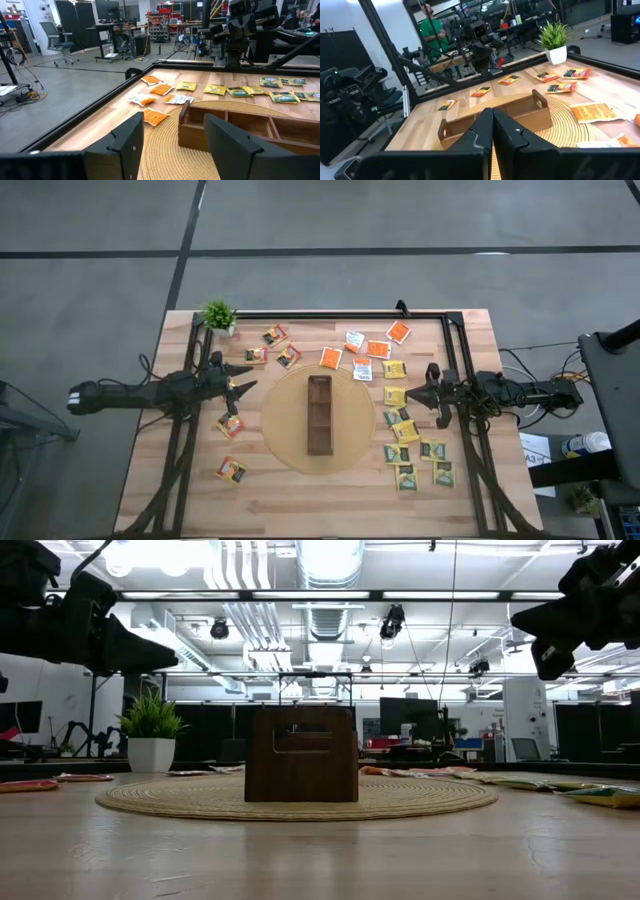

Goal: Pick & Place Tea
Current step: Put the white tea bag into the bottom section of the wooden organizer

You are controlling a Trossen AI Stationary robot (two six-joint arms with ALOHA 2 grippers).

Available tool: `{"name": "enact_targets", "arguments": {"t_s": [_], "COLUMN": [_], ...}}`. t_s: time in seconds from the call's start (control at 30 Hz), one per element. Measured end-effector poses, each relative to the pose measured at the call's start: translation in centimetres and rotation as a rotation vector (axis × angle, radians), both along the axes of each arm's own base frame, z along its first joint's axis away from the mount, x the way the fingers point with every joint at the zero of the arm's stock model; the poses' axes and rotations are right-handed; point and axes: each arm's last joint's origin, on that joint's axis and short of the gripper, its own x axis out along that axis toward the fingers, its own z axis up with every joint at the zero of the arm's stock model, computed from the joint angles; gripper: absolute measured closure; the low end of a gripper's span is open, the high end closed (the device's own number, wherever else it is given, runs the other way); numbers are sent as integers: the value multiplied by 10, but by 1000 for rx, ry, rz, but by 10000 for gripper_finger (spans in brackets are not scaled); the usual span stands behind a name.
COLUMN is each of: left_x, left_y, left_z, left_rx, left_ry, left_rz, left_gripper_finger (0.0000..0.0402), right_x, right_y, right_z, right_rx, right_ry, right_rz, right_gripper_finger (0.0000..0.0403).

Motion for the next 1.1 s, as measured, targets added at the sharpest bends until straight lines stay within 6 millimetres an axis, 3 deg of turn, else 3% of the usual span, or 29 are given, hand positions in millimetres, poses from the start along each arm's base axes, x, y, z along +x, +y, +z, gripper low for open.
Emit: {"name": "enact_targets", "arguments": {"t_s": [0.17, 0.27, 0.37, 0.47, 0.53, 0.6, 0.77, 0.9, 1.1], "left_x": [0, 0, 0, 0, 0, 0, 0, 0, 0], "left_y": [0, 0, 0, 0, 0, 0, 0, 0, 0], "left_z": [0, 0, 0, 0, 0, 0, 0, 0, 0], "left_rx": [0, 0, 0, 0, 0, 0, 0, 0, 0], "left_ry": [0, 0, 0, 0, 0, 0, 0, 0, 0], "left_rz": [0, 0, 1, 1, 0, 0, 0, 0, 0], "left_gripper_finger": [199, 199, 199, 199, 199, 199, 199, 199, 199], "right_x": [-1, -8, -27, -46, -51, -52, -32, -22, 12], "right_y": [-3, -8, -11, -6, -3, -2, -1, 0, -4], "right_z": [13, 36, 66, 89, 101, 111, 123, 143, 155], "right_rx": [-76, -141, -256, -495, -620, -656, -733, -646, -656], "right_ry": [-132, -349, -667, -948, -1017, -1004, -743, -703, -367], "right_rz": [-124, -302, -439, -413, -372, -337, -244, -194, -330], "right_gripper_finger": [394, 394, 394, 394, 394, 394, 394, 394, 394]}}
